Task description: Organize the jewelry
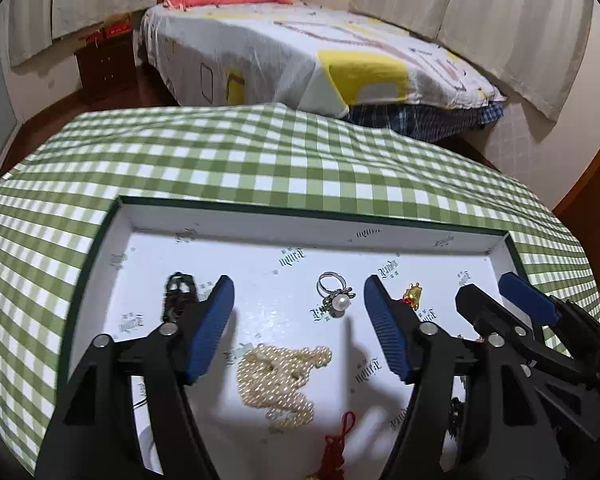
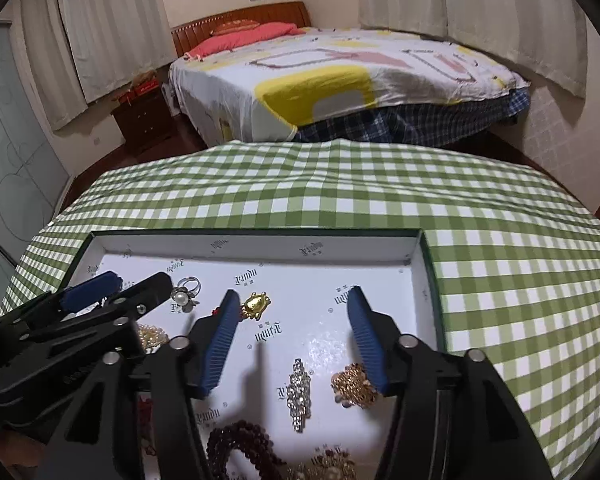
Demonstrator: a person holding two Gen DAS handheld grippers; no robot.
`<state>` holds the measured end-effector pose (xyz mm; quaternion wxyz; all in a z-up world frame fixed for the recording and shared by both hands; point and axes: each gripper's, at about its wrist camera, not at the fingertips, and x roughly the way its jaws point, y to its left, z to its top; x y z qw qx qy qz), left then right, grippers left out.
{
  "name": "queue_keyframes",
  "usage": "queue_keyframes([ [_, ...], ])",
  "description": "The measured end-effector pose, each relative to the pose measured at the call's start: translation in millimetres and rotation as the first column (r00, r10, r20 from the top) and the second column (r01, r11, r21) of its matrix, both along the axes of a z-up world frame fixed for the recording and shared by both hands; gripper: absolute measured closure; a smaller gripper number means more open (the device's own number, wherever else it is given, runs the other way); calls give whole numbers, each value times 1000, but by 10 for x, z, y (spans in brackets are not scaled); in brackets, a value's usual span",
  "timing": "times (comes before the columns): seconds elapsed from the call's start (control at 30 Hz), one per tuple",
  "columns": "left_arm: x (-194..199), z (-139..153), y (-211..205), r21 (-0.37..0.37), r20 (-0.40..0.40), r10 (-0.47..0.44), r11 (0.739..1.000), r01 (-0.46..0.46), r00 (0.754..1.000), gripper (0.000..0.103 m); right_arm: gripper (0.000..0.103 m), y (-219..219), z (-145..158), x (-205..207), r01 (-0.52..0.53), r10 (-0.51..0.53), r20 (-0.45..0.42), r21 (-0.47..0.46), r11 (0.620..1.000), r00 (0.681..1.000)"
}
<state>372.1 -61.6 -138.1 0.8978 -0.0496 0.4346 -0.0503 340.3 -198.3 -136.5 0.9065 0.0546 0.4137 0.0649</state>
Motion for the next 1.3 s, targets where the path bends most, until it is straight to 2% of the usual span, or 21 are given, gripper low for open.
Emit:
queue_keyframes([
  [0.2, -360, 229, 93, 12, 87, 3, 1000, -4, 996, 23, 35, -49, 200, -330, 19, -18, 74, -12, 1000, 997],
  [0.27, -545, 320, 118, 26, 121, 4, 1000, -7, 993, 17, 32, -73, 241, -471, 26, -26, 89, -5, 1000, 996],
  [0.47, -1114, 518, 142, 94, 190, -17, 996, -1, 982, 10, 30, -109, 320, -977, 34, -30, 117, -28, 999, 993],
  [0.57, -1438, 617, 173, 125, 209, -5, 992, -22, 978, 9, 30, -113, 392, -1253, 34, -29, 137, -36, 999, 990],
  [0.8, -2097, 842, 271, 127, 245, 31, 990, -63, 969, 5, 27, -99, 639, -1762, 27, -18, 193, -47, 999, 981],
  [0.97, -2462, 1086, 303, 141, 260, 48, 986, -88, 964, 5, 27, -108, 879, -2118, 31, -20, 243, -41, 999, 970],
  [1.17, -2871, 1415, 347, 153, 330, 68, 980, -125, 942, 4, 26, -124, 1167, -2437, 39, -22, 295, -50, 998, 955],
  [1.3, -3085, 1575, 403, 125, 352, 73, 984, -124, 933, 4, 26, -130, 1304, -2617, 39, -20, 326, -53, 998, 945],
])
